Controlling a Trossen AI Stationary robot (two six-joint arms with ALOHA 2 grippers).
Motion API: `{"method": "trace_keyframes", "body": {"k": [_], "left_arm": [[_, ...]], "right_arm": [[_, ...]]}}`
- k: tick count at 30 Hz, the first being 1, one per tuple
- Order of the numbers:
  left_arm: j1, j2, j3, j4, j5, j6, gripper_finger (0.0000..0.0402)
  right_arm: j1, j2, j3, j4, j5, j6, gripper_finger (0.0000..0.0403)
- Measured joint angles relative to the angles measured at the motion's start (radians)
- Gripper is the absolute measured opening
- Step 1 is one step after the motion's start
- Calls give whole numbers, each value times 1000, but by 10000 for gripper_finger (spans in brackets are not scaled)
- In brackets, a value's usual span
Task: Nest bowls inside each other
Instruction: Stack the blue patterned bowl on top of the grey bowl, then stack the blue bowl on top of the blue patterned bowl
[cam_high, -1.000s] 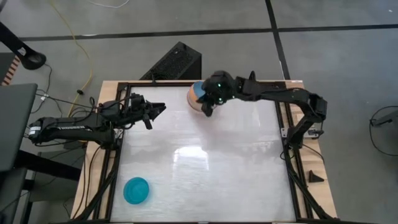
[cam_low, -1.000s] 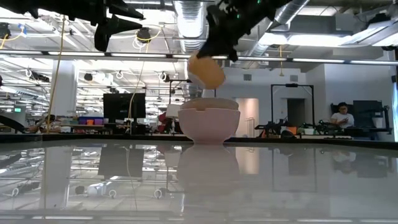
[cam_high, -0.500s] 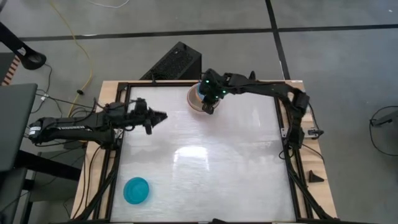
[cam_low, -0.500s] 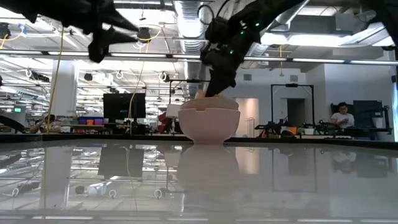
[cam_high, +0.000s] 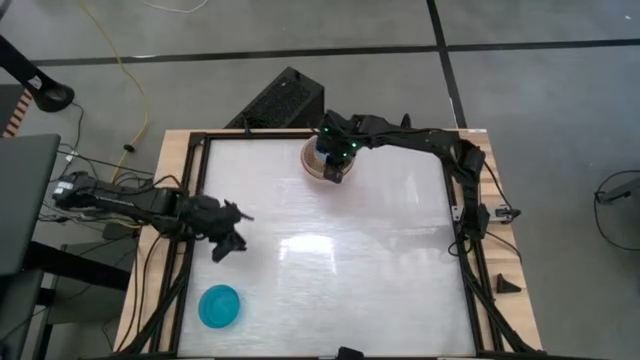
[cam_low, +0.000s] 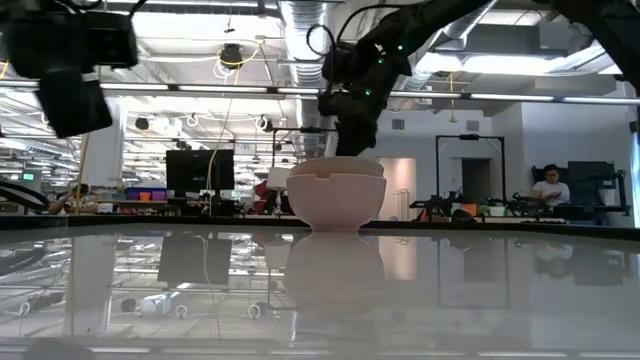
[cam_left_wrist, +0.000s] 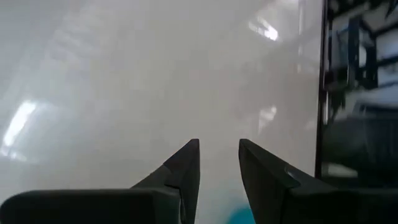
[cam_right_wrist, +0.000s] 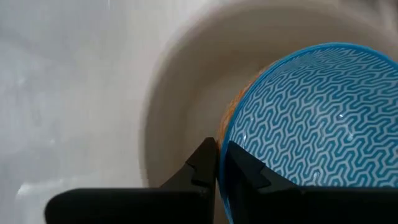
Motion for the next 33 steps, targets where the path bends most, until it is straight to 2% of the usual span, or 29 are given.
{"method": "trace_keyframes", "body": {"k": [5, 10, 16, 20, 22, 29, 33], "left_arm": [[-141, 21, 0, -44, -22, -57, 100], [-290, 117, 0, -34, 25, -116, 100], [-441, 247, 0, -12, 54, -182, 104], [-507, 315, 0, 34, 44, -207, 116], [-530, 352, 0, 55, 23, -214, 122], [-552, 523, 0, 98, 8, -214, 128], [-552, 606, 2, 207, 35, -175, 100]], "right_arm": [[-7, 1, -2, -36, -13, -4, 52], [-19, 1, -2, -34, -46, 19, 72], [-19, -17, -2, 11, -91, 63, 154], [-19, -61, -2, 39, -140, 120, 219], [-19, -95, -2, 50, -140, 147, 238], [13, -283, -2, 119, -132, 233, 242], [44, -409, -1, 147, -62, 271, 232]]}}
